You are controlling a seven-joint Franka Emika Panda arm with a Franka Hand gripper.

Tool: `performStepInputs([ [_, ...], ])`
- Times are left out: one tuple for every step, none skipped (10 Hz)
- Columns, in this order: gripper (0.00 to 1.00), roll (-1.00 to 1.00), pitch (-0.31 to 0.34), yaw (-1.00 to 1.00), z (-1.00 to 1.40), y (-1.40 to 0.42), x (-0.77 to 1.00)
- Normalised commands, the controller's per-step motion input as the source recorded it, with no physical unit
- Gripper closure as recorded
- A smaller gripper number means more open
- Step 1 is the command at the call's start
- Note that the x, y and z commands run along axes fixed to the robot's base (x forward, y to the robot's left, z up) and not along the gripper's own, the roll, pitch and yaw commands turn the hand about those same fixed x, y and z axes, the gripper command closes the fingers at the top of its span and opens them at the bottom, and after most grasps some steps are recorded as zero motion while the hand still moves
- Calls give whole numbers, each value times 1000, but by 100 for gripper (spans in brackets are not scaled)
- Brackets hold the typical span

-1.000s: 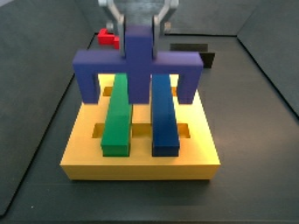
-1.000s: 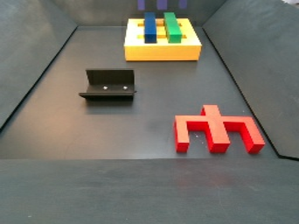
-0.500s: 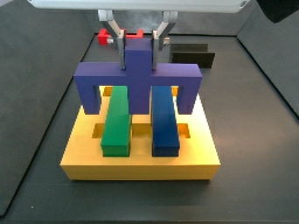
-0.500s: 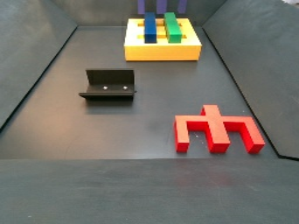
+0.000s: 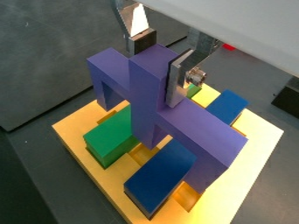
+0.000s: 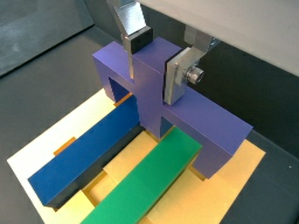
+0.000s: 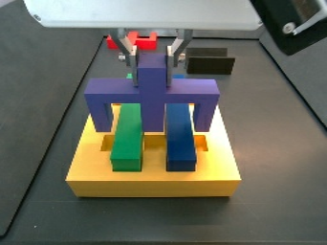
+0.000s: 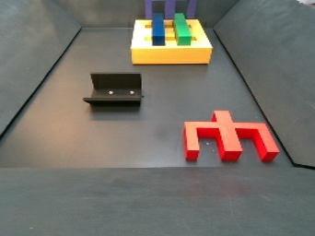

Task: Pick up the purple object. Move up. Place the purple object on the fixture. Regrasp the purple object. Move to above the board. Insert the purple object.
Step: Insert the purple object.

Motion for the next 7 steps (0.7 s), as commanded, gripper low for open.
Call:
performStepInputs([
  [100, 6, -114, 0, -106, -29, -26],
  [100, 0, -110, 0, -203, -69, 54],
  [100, 0, -60, 0, -63, -37, 120],
  [100, 0, -4, 0, 0, -26, 140],
  [100, 0, -50, 0, 0, 0, 14],
  [100, 0, -50, 0, 0, 0, 0],
  [100, 0, -40, 0, 0, 0, 0],
])
